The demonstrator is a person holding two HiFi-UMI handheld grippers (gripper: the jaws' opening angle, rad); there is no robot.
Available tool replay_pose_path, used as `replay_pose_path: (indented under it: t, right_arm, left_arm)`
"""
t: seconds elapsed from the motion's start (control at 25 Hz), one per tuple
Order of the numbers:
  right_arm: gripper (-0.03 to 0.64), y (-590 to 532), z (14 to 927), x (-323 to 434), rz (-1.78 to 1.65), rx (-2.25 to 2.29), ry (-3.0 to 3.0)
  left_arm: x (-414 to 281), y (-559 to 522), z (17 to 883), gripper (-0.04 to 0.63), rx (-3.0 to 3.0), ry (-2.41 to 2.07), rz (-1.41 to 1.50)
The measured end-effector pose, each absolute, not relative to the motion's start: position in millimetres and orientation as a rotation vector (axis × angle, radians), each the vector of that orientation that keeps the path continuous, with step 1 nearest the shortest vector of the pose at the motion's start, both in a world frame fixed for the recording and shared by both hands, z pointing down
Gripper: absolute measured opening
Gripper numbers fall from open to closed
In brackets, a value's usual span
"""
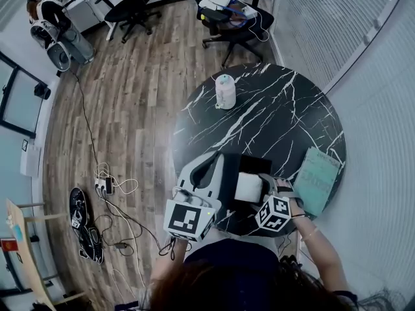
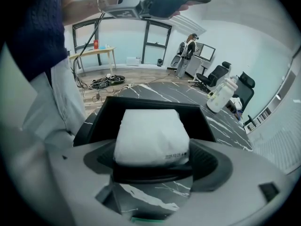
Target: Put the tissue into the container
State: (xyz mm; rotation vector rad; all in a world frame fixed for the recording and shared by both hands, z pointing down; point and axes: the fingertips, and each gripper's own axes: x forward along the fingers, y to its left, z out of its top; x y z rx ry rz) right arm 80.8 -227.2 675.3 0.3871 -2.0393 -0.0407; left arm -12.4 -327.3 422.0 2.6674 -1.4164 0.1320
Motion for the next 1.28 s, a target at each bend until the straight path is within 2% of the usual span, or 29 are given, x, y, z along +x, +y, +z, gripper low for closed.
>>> replay_pose_path:
  t: [1.28]
  right_arm:
    - [0.436, -222, 688, 81, -0.04, 0.321, -1.904]
  left_arm:
    - [-24, -312, 423, 0.028, 2.645, -1.445, 0.156]
